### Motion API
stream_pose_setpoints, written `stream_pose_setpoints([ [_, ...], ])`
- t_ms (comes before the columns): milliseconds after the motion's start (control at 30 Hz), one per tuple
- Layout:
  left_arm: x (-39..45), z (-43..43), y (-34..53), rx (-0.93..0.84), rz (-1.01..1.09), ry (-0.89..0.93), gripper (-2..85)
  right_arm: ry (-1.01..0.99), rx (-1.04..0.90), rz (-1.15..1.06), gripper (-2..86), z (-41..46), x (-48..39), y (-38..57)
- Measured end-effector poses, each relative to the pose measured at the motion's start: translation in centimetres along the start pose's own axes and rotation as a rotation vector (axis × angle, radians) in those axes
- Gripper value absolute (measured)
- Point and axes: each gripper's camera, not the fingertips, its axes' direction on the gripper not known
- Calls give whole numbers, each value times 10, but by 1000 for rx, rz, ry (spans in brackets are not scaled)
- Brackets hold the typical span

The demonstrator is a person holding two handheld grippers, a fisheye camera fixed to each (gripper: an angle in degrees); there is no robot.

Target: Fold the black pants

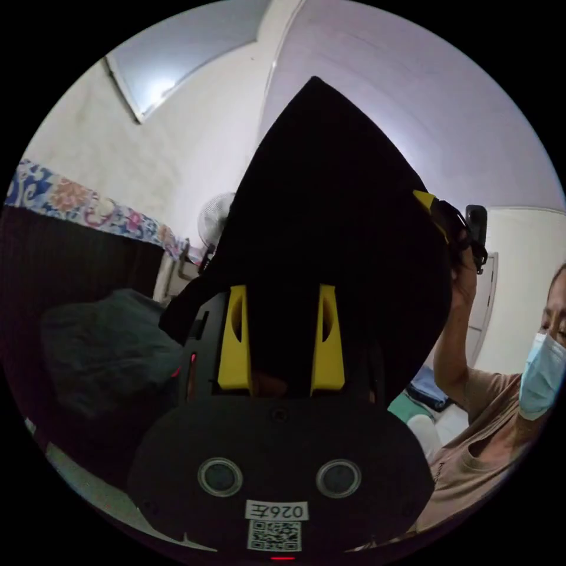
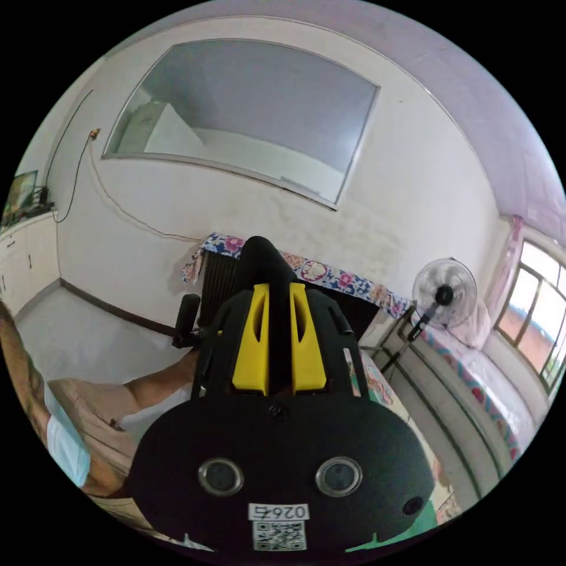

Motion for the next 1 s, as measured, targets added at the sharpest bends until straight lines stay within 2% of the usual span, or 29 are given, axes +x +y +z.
stream_pose_setpoints([
  [67,19,78,3,-150,24,82,162,61,-25,171,12,-37,63,40],
  [133,32,164,20,-316,16,183,162,140,-78,483,14,-84,152,126],
  [167,36,217,38,-412,-15,286,161,164,-106,570,15,-94,174,153],
  [233,36,286,69,-527,-87,466,159,306,-330,868,20,-125,242,264],
  [267,33,324,89,-579,-155,552,157,346,-405,934,21,-132,256,291],
  [300,29,356,107,-611,-223,588,157,433,-517,1054,22,-149,278,337],
  [333,26,369,115,-624,-252,585,157,480,-550,1145,21,-172,293,369],
  [400,17,410,133,-677,-285,512,160,478,-501,1234,20,-207,313,393],
  [500,3,453,143,-784,-288,430,163,473,-436,1238,21,-243,344,388],
  [700,-33,500,161,-813,-298,269,180,350,-522,1067,18,-243,396,339],
  [833,-37,531,163,-898,-257,329,182,234,-493,1002,26,-243,413,317],
  [933,-31,557,162,-946,-200,369,136,203,-476,940,33,-250,418,292],
  [1000,-27,576,159,-994,-175,417,49,182,-456,888,39,-256,416,274],
])
